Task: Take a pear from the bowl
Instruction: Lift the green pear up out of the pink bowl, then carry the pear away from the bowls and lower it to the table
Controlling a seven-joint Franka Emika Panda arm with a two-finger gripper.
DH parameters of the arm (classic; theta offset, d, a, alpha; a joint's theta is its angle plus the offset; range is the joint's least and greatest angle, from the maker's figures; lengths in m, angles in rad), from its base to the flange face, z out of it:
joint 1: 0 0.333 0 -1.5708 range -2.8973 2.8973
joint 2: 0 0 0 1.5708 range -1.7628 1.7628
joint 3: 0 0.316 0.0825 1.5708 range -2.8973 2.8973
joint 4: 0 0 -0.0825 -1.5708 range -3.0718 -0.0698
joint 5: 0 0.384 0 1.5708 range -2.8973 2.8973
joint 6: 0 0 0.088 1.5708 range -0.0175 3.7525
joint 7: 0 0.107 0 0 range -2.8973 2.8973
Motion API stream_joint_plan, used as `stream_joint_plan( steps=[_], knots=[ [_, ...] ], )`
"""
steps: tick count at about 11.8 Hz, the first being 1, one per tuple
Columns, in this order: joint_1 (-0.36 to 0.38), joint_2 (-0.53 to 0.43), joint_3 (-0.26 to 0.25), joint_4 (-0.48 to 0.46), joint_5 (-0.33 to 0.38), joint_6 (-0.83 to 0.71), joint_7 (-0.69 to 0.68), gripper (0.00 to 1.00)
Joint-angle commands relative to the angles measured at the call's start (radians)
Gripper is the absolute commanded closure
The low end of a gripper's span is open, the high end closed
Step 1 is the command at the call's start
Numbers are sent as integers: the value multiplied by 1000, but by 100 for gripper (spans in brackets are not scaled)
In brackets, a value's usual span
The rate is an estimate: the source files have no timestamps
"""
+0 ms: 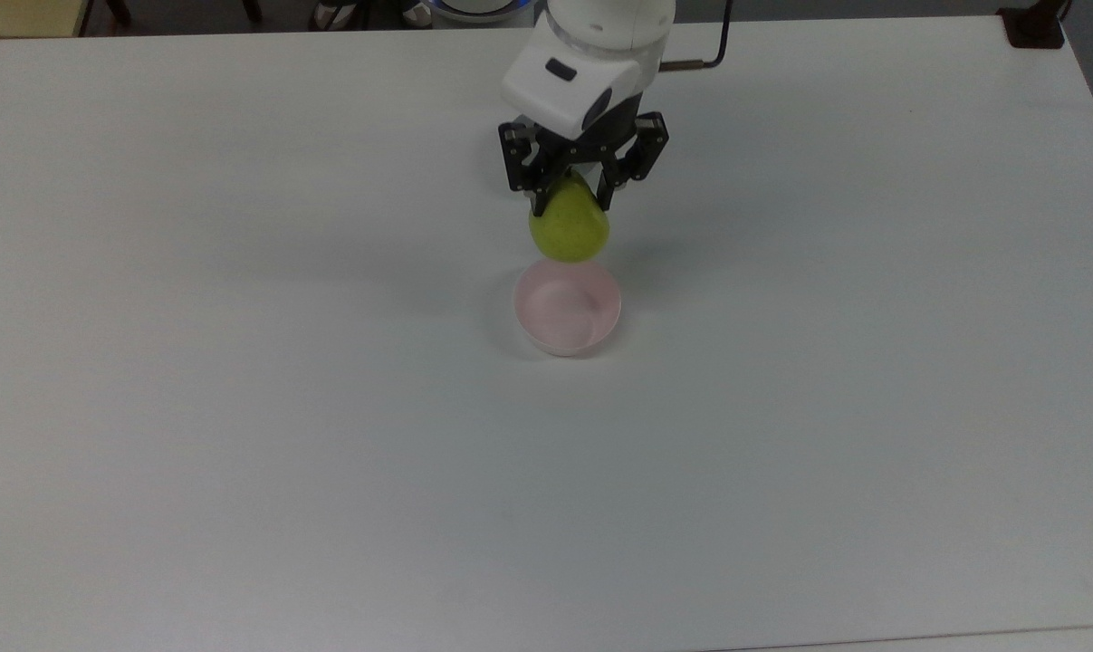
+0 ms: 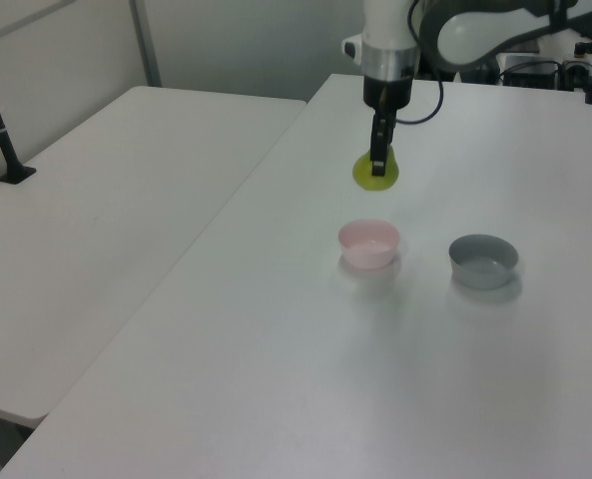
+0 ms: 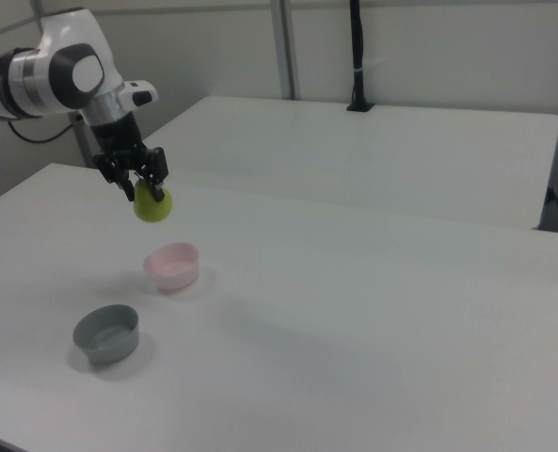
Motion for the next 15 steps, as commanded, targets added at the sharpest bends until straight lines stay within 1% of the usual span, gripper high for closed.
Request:
stream_joint_plan(
  steps=[1, 4, 8, 9, 10, 12, 15],
  knots=[
    [-12, -24, -27, 13, 4, -80, -90, 71],
    [-112, -21, -31, 35, 4, -95, -182, 71],
    [-297, 4, -36, 37, 7, -80, -364, 71],
    [-324, 4, -36, 37, 7, -44, -377, 71],
    [-342, 7, -36, 34, 5, -4, -379, 71],
    [-349, 59, -37, 31, 4, 27, -377, 71],
    [-367, 142, -37, 15, 2, 127, -369, 71]
  ],
)
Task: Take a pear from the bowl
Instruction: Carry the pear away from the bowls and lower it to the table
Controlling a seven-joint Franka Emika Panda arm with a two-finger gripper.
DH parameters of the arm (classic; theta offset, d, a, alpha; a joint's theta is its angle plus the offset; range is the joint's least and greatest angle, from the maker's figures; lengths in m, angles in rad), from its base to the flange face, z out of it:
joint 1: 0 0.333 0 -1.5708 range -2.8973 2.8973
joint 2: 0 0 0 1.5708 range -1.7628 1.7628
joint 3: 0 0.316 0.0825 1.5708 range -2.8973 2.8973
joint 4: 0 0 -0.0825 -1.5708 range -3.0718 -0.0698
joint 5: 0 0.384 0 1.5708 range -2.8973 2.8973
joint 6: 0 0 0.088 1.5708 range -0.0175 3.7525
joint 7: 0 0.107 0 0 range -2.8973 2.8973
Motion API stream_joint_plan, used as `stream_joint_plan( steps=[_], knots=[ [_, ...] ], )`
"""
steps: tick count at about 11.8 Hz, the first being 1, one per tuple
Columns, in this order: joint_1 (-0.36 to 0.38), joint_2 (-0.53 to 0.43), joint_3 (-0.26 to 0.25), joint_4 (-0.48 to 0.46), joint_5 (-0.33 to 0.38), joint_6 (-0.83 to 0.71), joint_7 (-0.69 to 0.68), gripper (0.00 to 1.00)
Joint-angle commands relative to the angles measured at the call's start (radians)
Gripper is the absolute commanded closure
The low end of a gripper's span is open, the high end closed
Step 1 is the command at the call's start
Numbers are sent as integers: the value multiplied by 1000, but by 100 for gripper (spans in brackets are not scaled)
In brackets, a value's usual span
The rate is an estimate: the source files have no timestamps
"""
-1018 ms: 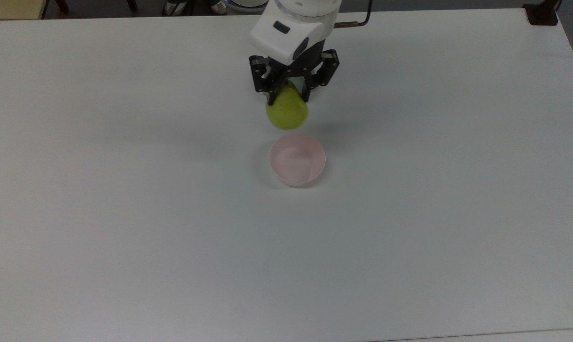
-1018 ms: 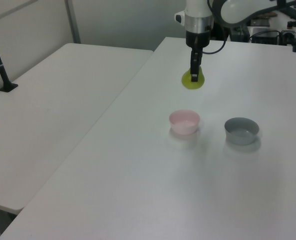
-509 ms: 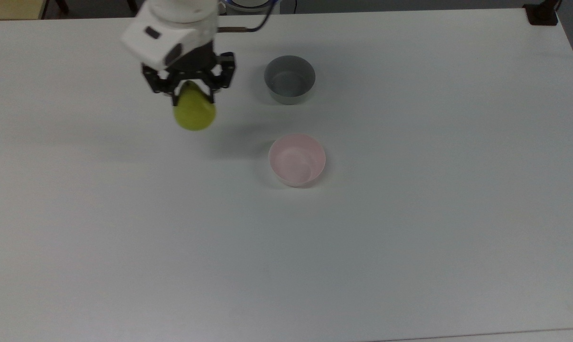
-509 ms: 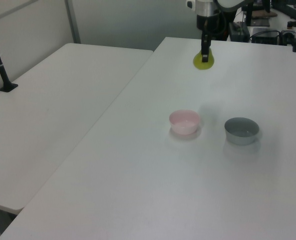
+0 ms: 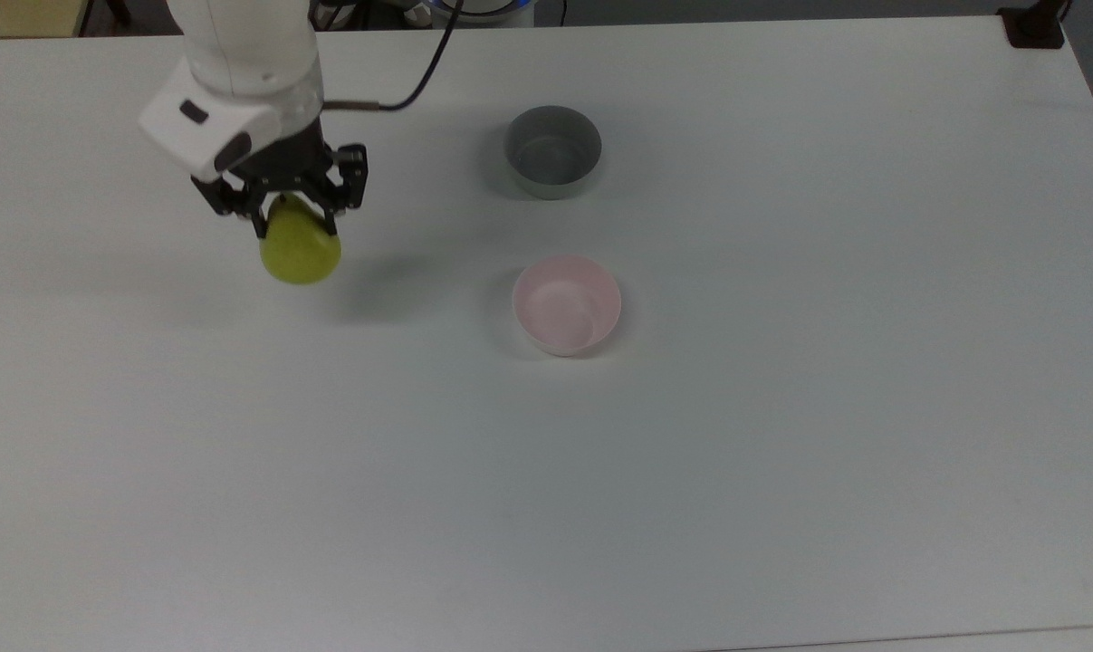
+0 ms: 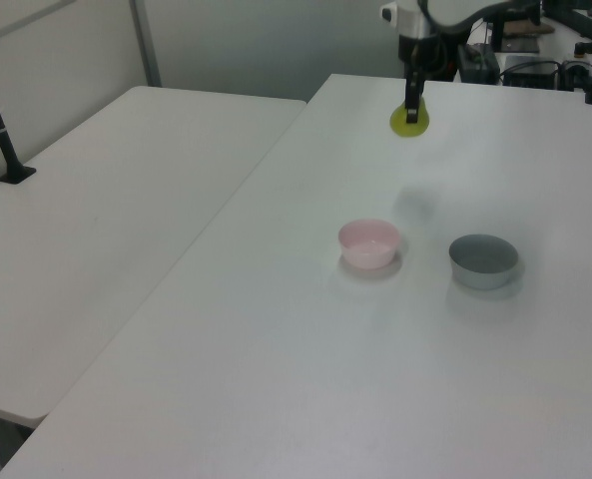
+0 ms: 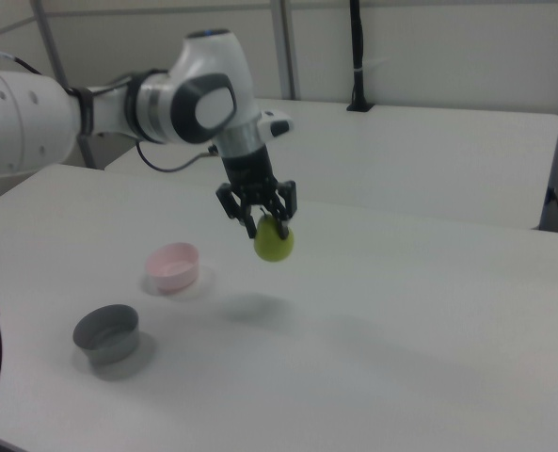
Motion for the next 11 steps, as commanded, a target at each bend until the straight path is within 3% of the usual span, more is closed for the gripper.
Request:
stream_joint_plan(
  steps=[1, 7, 9, 11],
  knots=[
    [-11, 84, -1, -18, 0, 95, -6, 71],
    [-8, 196, -1, -24, -6, 190, -5, 71],
    [-8, 198, -1, -24, -9, 190, -5, 62],
    [-8, 193, -1, -24, -9, 184, -3, 0]
  ],
)
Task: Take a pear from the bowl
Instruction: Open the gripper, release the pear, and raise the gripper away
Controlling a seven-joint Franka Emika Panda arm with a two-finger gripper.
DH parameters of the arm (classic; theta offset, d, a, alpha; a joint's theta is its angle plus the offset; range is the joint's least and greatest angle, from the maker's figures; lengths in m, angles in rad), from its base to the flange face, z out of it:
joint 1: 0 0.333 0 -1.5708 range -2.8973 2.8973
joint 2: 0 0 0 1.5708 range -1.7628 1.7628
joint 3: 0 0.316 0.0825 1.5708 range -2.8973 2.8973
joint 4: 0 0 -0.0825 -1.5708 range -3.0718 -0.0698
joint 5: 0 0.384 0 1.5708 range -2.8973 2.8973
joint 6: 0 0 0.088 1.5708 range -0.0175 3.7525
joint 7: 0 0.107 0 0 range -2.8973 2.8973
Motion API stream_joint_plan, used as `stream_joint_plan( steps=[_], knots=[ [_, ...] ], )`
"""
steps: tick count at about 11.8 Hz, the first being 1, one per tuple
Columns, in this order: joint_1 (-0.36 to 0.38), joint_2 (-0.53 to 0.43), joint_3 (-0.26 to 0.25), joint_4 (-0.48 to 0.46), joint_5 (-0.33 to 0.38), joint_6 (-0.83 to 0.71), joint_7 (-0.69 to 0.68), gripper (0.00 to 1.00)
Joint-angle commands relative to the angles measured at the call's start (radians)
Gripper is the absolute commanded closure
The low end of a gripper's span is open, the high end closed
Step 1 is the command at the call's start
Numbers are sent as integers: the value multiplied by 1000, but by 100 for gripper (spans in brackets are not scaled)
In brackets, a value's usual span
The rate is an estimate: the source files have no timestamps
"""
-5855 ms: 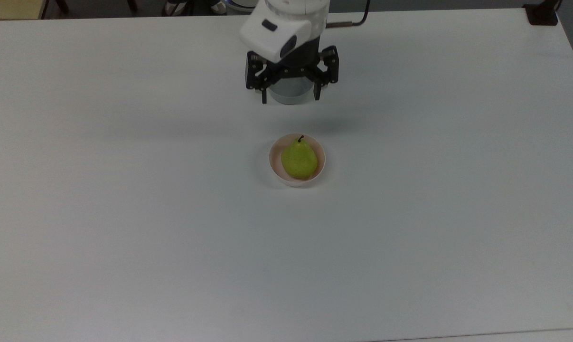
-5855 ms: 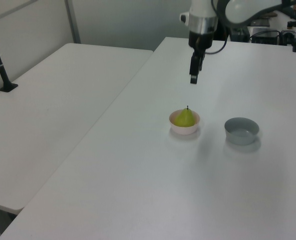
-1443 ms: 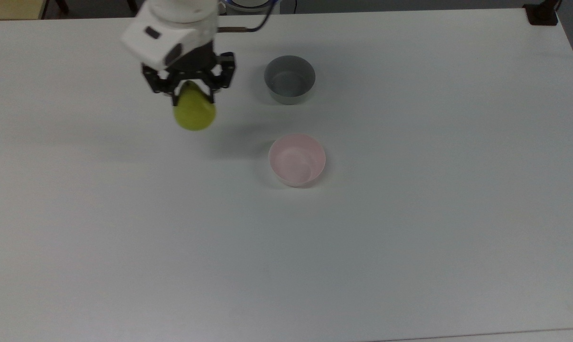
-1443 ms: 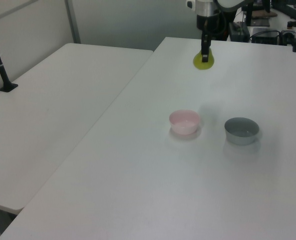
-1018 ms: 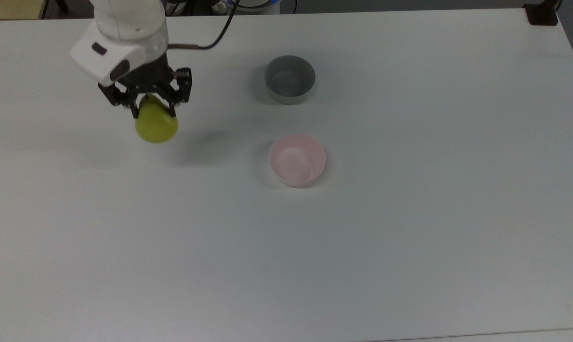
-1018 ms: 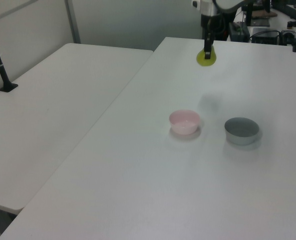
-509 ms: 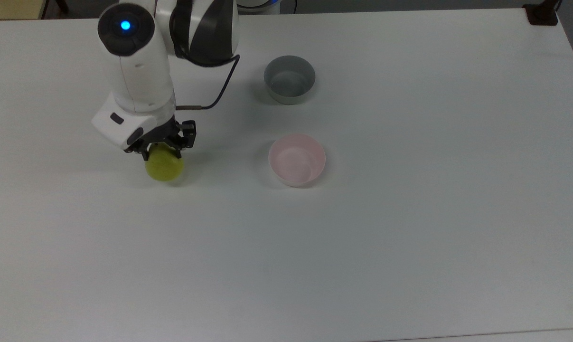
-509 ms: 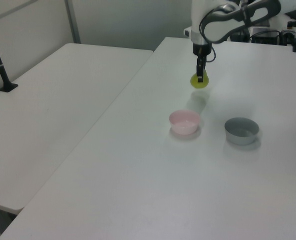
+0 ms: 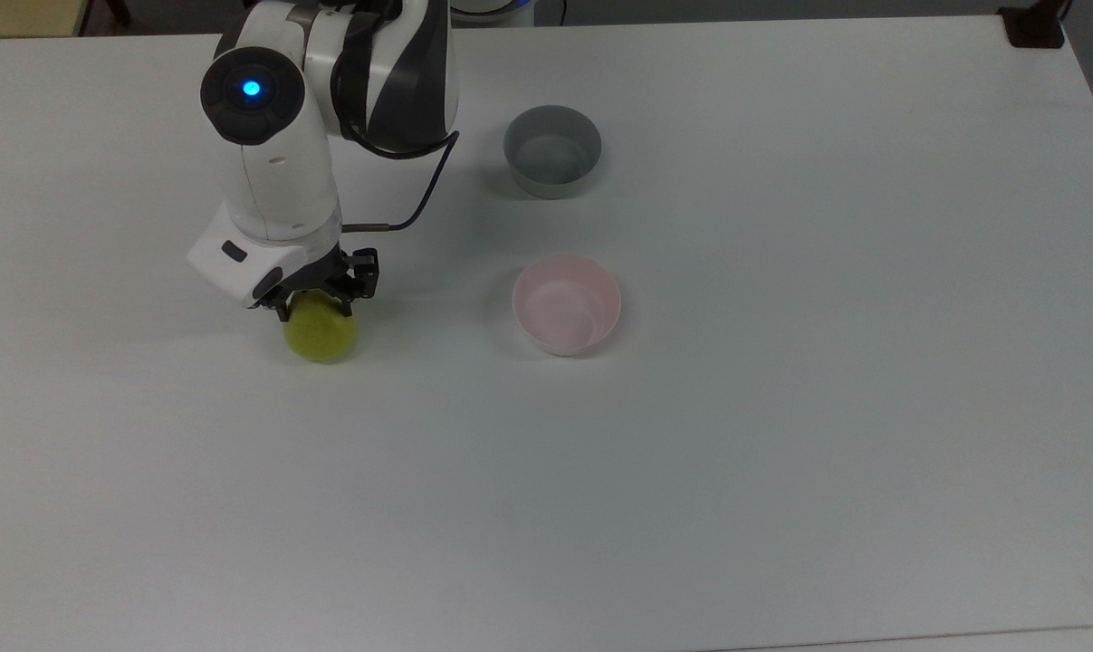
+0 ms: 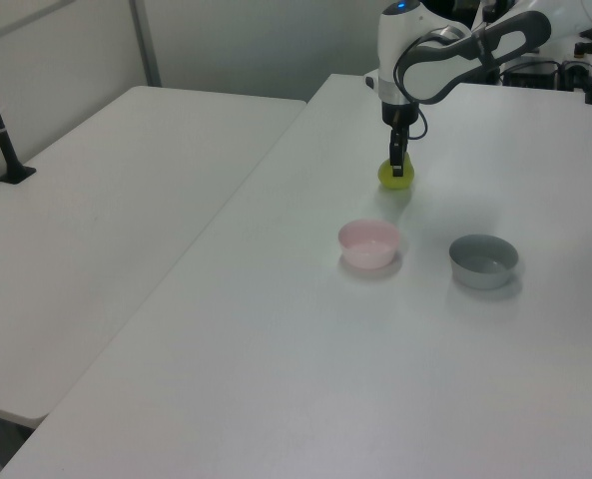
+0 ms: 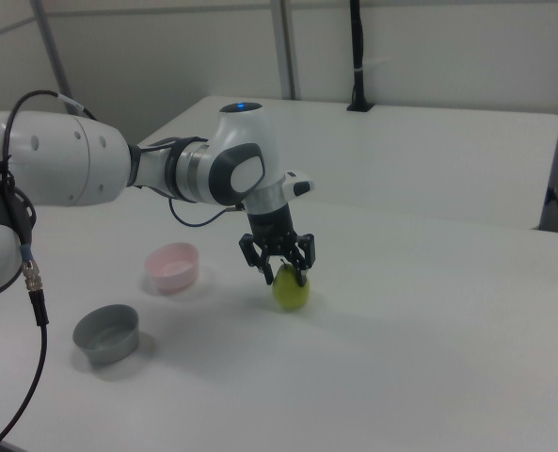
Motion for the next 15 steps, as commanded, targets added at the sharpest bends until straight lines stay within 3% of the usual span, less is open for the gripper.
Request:
stream_joint_plan(
  steps=[1, 5, 11, 15],
  knots=[
    [7, -6, -1, -8, -7, 10, -1, 0],
    [23, -101, 11, 1, 1, -83, 52, 0],
    [238, -377, 11, -2, 2, -392, 316, 0],
    [274, -465, 3, -31, 40, -458, 414, 0]
  ],
)
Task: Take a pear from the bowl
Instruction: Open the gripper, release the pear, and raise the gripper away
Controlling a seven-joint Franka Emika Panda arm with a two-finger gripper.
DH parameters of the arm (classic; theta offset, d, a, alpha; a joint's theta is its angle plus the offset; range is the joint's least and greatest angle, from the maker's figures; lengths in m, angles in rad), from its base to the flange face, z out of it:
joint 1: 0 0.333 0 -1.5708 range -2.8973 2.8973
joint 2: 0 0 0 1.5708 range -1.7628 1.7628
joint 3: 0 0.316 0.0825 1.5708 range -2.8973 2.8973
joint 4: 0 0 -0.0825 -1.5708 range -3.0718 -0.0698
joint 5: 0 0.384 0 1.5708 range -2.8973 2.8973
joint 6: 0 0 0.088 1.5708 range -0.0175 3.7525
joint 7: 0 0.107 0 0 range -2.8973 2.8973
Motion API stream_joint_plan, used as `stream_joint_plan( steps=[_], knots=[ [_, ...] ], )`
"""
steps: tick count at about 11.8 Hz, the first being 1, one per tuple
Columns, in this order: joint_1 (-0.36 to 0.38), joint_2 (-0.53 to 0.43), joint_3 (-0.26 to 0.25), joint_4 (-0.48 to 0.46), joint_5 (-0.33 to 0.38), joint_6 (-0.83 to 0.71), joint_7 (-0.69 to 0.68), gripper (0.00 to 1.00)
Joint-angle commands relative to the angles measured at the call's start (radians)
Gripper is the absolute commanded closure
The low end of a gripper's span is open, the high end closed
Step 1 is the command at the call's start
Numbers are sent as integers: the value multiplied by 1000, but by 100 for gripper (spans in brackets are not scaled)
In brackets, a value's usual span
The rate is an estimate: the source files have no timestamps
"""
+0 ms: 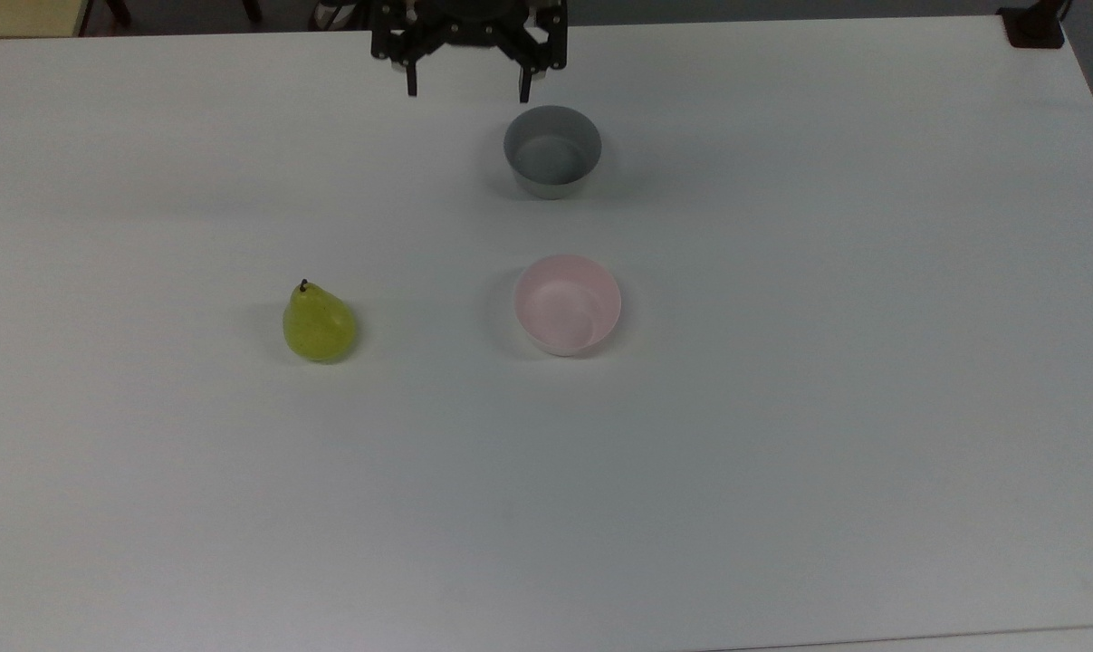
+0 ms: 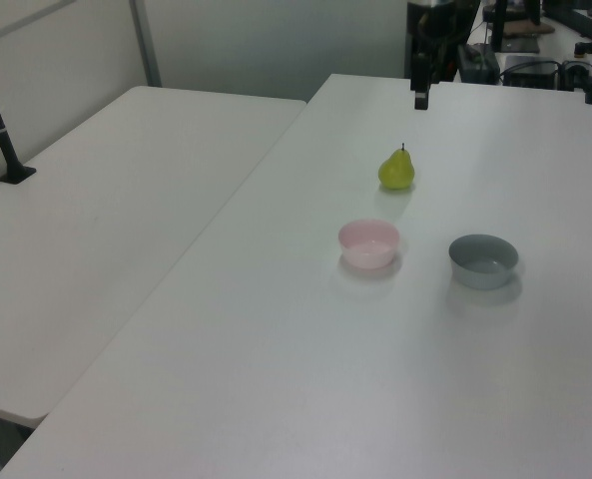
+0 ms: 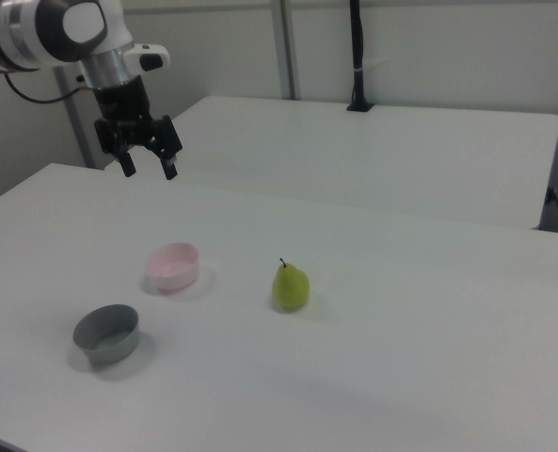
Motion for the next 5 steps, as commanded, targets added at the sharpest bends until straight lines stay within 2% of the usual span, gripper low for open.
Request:
stream_joint_plan(
  steps=[1, 5],
  knots=[
    [11, -52, -19, -58, 43, -5, 42, 0],
    [-3, -52, -19, -57, 43, 7, 40, 0]
  ],
)
